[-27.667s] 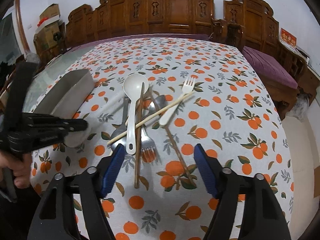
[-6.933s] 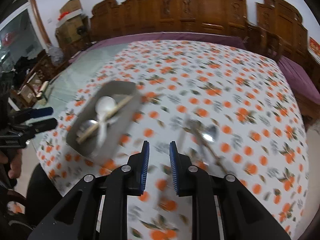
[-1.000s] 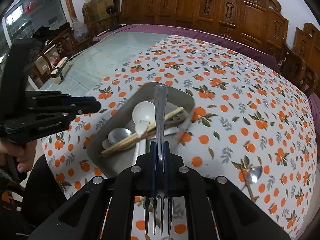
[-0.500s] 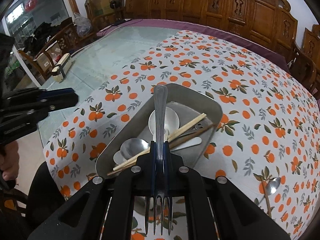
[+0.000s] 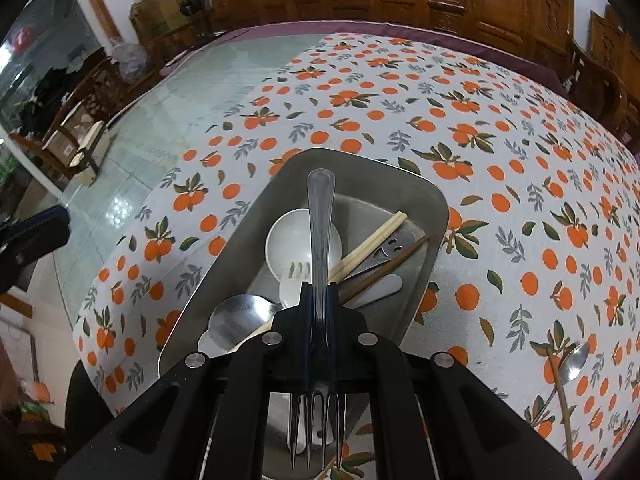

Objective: Organize utensils
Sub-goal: 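Lower the metal fork into the tray and open the right tool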

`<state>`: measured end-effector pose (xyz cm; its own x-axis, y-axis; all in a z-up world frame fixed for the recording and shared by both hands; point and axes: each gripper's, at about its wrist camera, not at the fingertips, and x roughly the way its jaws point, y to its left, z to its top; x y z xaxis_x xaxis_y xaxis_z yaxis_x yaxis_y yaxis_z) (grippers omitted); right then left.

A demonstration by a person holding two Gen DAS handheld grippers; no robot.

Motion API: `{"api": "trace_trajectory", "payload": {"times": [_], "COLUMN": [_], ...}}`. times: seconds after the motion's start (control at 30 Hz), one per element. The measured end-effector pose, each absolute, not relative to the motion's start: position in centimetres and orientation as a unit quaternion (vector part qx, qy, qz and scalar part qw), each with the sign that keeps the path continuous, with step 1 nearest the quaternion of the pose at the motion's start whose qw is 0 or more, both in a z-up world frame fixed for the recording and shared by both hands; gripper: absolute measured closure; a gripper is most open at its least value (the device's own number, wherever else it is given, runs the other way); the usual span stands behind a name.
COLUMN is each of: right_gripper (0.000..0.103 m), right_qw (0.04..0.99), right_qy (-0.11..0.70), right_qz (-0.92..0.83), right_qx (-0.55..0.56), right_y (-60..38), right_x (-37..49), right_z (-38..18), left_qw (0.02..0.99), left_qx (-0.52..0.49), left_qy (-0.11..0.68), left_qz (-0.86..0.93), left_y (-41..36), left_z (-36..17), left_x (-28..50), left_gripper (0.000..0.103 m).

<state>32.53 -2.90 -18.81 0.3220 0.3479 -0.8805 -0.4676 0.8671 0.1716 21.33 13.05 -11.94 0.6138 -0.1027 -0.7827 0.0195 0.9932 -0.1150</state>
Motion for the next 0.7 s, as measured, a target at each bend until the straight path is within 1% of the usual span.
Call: {"api": "trace_trajectory", "payload": {"times": [0.17, 0.33, 0.43, 0.47, 0.7], "right_gripper": [0.095, 0.095, 0.093, 0.091, 0.091], "right_qw": [0.804, 0.801, 0.798, 0.800, 0.818], "right_qy": [0.539, 0.541, 0.542, 0.538, 0.510], "right_qz": [0.252, 0.257, 0.264, 0.264, 0.265], "right_qx": [-0.009, -0.005, -0.005, -0.008, -0.021], "right_y": [-3.0, -2.3, -2.0, -1.9, -3.5], "right_x": [33.1, 33.0, 32.9, 32.7, 31.9], "right_z": [-19.5, -19.8, -19.9, -19.8, -17.8], "left_qw": [0.897, 0.897, 0.897, 0.897, 0.897], "left_qx": [-0.047, -0.045, -0.045, -0.045, -0.043], "left_qy": [0.439, 0.439, 0.439, 0.439, 0.438], "left_qz": [-0.035, -0.036, -0.036, -0.035, -0.038], "left_y": [12.9, 12.8, 12.7, 12.7, 12.0], "left_z": [-12.0, -11.9, -11.9, -11.9, -11.6], "left_x": [21.1, 21.0, 21.0, 21.0, 20.9], "left_gripper": [0.087, 0.087, 0.087, 0.087, 0.087]}}
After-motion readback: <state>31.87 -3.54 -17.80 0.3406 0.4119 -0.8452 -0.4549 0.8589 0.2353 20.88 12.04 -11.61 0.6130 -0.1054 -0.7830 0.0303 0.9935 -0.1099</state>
